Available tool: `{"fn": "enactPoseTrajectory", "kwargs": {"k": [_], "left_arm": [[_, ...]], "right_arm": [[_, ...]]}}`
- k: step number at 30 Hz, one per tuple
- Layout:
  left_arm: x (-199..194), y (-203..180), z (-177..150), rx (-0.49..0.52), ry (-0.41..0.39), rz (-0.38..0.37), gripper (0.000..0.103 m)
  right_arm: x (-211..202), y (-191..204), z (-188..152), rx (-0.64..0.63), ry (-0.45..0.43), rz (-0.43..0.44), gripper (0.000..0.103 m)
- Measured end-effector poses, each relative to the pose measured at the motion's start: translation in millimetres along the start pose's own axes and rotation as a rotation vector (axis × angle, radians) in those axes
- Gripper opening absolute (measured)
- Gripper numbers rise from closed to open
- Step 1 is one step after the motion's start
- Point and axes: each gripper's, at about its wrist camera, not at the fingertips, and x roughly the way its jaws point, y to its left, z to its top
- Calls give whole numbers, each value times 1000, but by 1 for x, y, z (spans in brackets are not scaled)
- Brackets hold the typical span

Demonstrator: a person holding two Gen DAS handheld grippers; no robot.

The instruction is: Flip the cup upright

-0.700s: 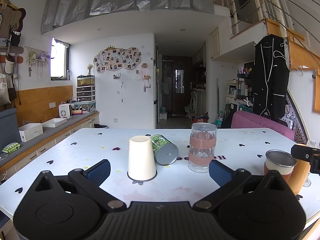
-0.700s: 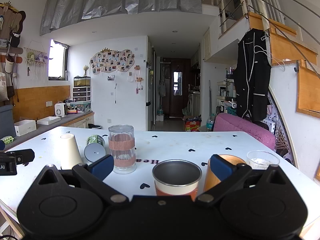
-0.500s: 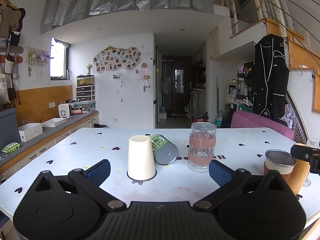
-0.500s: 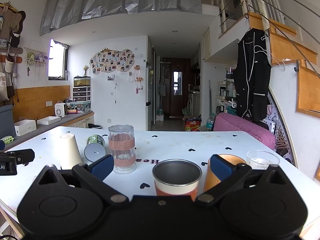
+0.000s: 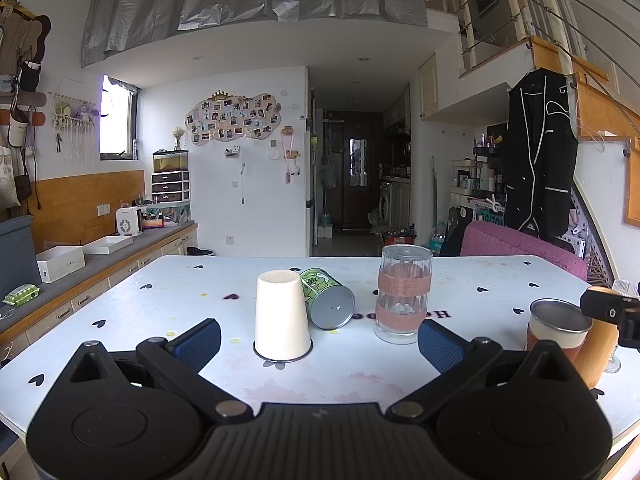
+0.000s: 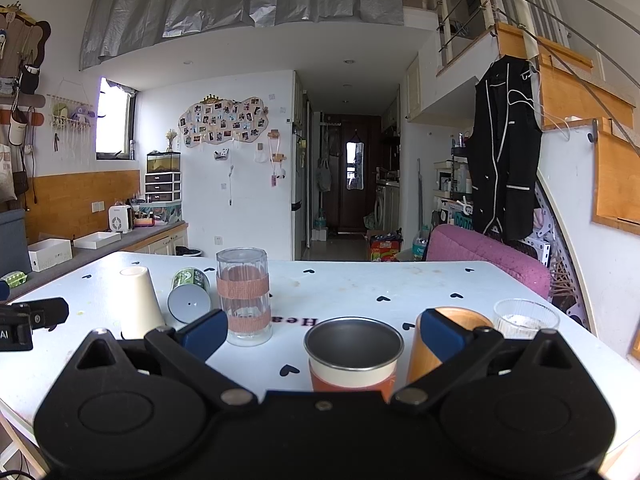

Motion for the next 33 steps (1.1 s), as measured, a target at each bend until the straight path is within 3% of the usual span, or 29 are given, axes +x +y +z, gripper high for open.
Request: {"fn": "enactPoseTrajectory", "kwargs": {"k": [16,26,33], "left_arm": [[7,-16,-9,0,6,-22,103],[36,-32,0,-3,14,-147,101],[85,-55,11,7,-6,-228,94]], "right_arm": [[-2,-2,-1,6,-1,-2,103],[-15,-20,-17,41,-31,42,103],[-15,-35,-26,82,-20,26,103]]}}
